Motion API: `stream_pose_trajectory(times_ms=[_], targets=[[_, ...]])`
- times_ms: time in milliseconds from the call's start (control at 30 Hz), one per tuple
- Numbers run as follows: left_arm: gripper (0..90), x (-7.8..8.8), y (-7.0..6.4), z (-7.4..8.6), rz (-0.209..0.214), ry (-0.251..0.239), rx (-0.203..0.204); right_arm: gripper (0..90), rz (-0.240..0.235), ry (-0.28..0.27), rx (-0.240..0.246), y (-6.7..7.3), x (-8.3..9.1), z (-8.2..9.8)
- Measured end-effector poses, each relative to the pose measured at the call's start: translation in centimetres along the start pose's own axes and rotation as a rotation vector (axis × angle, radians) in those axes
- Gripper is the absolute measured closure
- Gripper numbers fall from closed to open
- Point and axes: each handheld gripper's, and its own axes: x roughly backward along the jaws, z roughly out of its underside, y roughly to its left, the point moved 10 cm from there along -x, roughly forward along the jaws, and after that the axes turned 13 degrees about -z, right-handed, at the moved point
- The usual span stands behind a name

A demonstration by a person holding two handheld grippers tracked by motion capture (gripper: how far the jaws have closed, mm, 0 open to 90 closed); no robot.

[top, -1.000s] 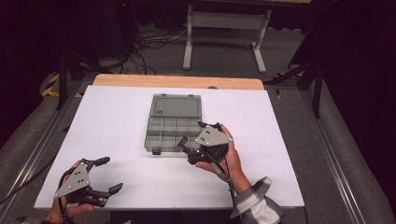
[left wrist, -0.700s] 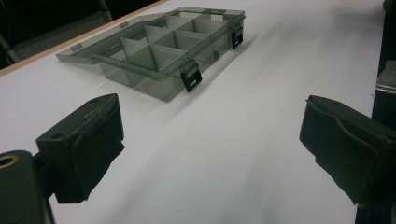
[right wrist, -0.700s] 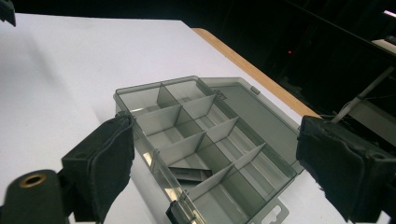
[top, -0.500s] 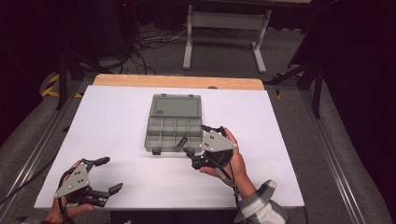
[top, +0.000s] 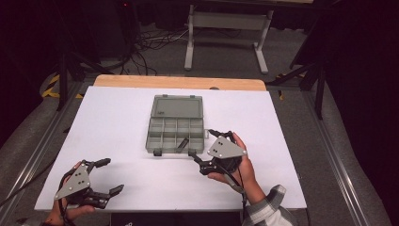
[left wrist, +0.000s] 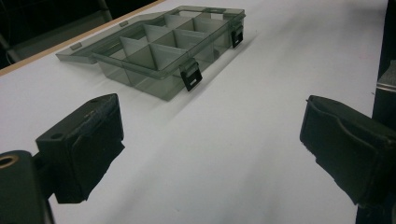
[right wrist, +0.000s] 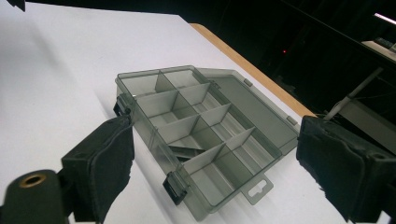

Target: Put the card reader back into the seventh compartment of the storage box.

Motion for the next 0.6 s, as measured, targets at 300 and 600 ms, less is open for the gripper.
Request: stream_pose_trajectory(times_ms=[300,600], targets=[[6.9,0.0,0.0,0.0,-0.002,0.001,-0.003,12.6,0.01,0.024,0.01,0.1,0.7,0.9],[7.0,0.0,0.0,0.0,-0.004,0.001,-0.005,12.6,0.015,0.036,0.011,0.2,1.5,1.8]])
